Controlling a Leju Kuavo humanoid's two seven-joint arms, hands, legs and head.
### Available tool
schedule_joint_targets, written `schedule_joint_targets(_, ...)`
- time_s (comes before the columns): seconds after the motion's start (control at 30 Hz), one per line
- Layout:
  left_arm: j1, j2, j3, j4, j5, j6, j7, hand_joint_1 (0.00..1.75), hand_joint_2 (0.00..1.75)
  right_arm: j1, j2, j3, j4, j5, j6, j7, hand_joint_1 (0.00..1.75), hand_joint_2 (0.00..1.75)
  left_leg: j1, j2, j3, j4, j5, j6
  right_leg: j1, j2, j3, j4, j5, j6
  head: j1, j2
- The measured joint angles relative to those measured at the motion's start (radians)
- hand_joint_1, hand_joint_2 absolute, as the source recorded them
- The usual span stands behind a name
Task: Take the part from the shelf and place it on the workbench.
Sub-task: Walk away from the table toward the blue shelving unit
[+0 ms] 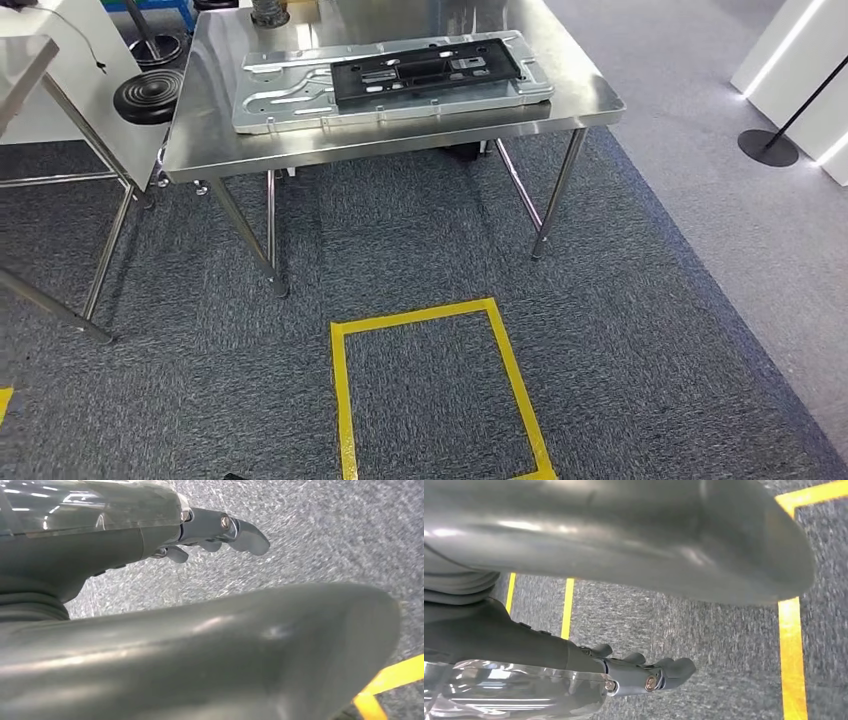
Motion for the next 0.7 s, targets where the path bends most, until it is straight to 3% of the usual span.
schedule_joint_targets(0.07,0.001,0.0,-0.003,0.0,0.0,0.0,0.0,0.0,0.0,0.001,0.001,0.0,0.0,0.007,-0.001,0.0,0.0,0.0,0.004,0.004,-0.034,0.107,-0.043,-0.01,0.001,-0.02,-0.01,0.007,0.003,0.0,0.0,0.0)
schedule_joint_targets(0.1,0.002,0.0,-0.004,0.0,0.0,0.0,0.0,0.0,0.0,0.002,0.002,0.0,0.0,0.01,-0.002,0.0,0.0,0.0,0.006,0.007,-0.027,0.112,-0.036,-0.014,0.0,-0.029,-0.014,0.012,0.002,0.002,0.0,0.0)
schedule_joint_targets(0.17,0.004,0.001,-0.005,0.0,0.0,0.001,-0.001,0.0,0.0,0.001,0.003,0.0,0.0,0.012,-0.003,0.0,0.0,0.0,0.011,0.025,0.039,0.012,0.016,-0.02,-0.002,-0.048,-0.021,0.025,-0.002,0.007,0.0,0.0)
schedule_joint_targets(0.23,0.002,0.002,-0.006,0.0,0.0,0.002,-0.002,0.0,0.0,0.001,0.004,0.0,0.0,0.014,-0.004,0.0,0.0,0.0,0.008,0.06,0.108,-0.107,0.051,-0.015,0.001,-0.065,-0.027,0.038,-0.009,0.018,0.0,0.0)
schedule_joint_targets(0.27,0.001,0.001,-0.007,0.0,0.0,0.002,-0.002,0.0,0.0,0.0,0.005,0.0,0.0,0.016,-0.005,0.0,0.0,0.0,0.006,0.072,0.124,-0.139,0.053,-0.008,0.004,-0.072,-0.028,0.045,-0.012,0.023,0.0,0.0)
schedule_joint_targets(0.33,0.002,0.001,-0.008,0.0,0.0,0.002,-0.002,0.0,0.0,-0.002,0.005,0.001,0.0,0.022,-0.007,0.0,0.0,0.0,0.004,0.065,0.119,-0.146,0.051,0.011,0.008,-0.088,-0.029,0.05,-0.014,0.031,0.0,0.0)
schedule_joint_targets(0.37,0.003,0.001,-0.008,0.0,0.0,0.002,-0.003,0.0,0.0,-0.003,0.005,0.001,0.0,0.025,-0.009,0.001,0.0,0.0,0.006,0.056,0.117,-0.15,0.051,0.019,0.007,-0.087,-0.03,0.054,-0.017,0.037,0.0,0.0)
schedule_joint_targets(0.43,0.003,0.001,-0.008,0.0,0.0,0.003,-0.003,0.0,0.0,-0.005,0.005,0.001,0.0,0.028,-0.011,0.001,0.0,0.0,0.009,0.037,0.111,-0.153,0.057,0.033,0.002,-0.053,-0.047,0.095,-0.05,0.049,0.0,0.0)
schedule_joint_targets(0.5,0.001,0.001,-0.008,0.0,0.0,0.004,-0.004,0.0,0.0,-0.003,0.005,0.001,0.0,0.029,-0.014,0.002,0.0,0.0,0.008,0.019,0.104,-0.155,0.064,0.043,-0.002,-0.008,-0.102,0.212,-0.117,0.055,0.0,0.0)
schedule_joint_targets(0.57,0.0,0.001,-0.008,0.0,-0.001,0.006,-0.004,0.0,0.0,0.0,0.005,0.002,0.0,0.03,-0.015,0.003,0.0,0.0,0.005,-0.002,0.099,-0.154,0.068,0.048,-0.003,0.002,-0.159,0.331,-0.158,0.055,0.0,0.0)
schedule_joint_targets(0.6,0.002,0.001,-0.008,0.0,-0.001,0.007,-0.004,0.0,0.0,0.001,0.005,0.002,0.001,0.03,-0.015,0.004,0.0,0.0,0.003,-0.013,0.098,-0.154,0.069,0.048,-0.002,0.004,-0.168,0.345,-0.151,0.052,0.0,0.0)
schedule_joint_targets(0.63,0.003,0.001,-0.009,0.0,-0.001,0.007,-0.004,0.0,0.0,0.001,0.005,0.002,0.001,0.03,-0.016,0.003,0.0,0.0,0.002,-0.022,0.098,-0.153,0.071,0.048,-0.001,0.006,-0.158,0.319,-0.124,0.047,0.0,0.0)
schedule_joint_targets(0.7,0.004,-0.001,-0.009,0.0,-0.001,0.007,-0.004,0.0,0.0,0.0,0.005,0.001,0.0,0.029,-0.017,0.001,0.0,0.0,-0.001,-0.035,0.1,-0.154,0.072,0.047,0.005,0.017,-0.1,0.184,-0.047,0.028,0.0,0.0)
